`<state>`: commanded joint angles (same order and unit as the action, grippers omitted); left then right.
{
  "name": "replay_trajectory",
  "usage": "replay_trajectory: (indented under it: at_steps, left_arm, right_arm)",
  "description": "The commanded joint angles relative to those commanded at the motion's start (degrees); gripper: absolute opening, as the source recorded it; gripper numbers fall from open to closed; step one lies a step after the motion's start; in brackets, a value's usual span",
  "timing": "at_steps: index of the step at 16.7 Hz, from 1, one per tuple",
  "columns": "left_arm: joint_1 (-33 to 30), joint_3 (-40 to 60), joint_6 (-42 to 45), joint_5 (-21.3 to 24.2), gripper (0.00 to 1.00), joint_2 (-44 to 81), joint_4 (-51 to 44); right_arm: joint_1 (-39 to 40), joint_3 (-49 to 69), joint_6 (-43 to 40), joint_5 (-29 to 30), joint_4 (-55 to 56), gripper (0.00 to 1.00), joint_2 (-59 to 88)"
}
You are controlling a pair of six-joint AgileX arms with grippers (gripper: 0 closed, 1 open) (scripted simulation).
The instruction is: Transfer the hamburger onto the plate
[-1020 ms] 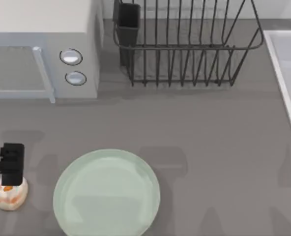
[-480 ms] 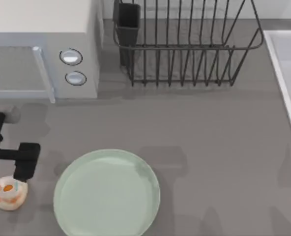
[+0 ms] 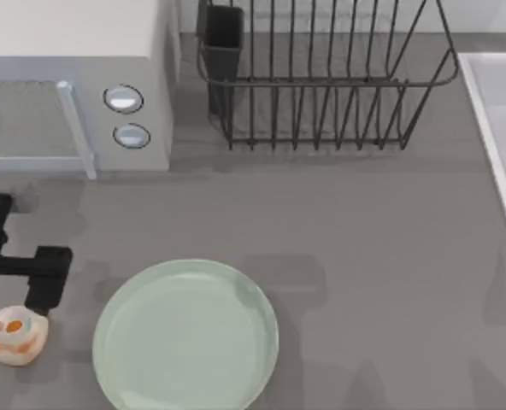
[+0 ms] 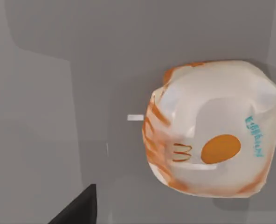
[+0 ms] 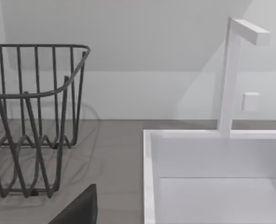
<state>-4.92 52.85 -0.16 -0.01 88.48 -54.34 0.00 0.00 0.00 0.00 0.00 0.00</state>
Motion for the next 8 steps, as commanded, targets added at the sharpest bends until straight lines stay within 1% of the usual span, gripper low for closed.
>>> replay_trajectory:
  at_steps: [3,8]
  left_arm:
    - [-0.1,-2.1,0.2,0.0,1.0,2.2,4.0]
    - [-0.1,-8.2,0.3,0.0,1.0,8.6,17.1]
  right_arm:
    - [0.0,0.0,0.0,0.0,0.0,1.0,0.0]
    - [0.0,0.0,0.0,0.0,0.0,1.0,0.0]
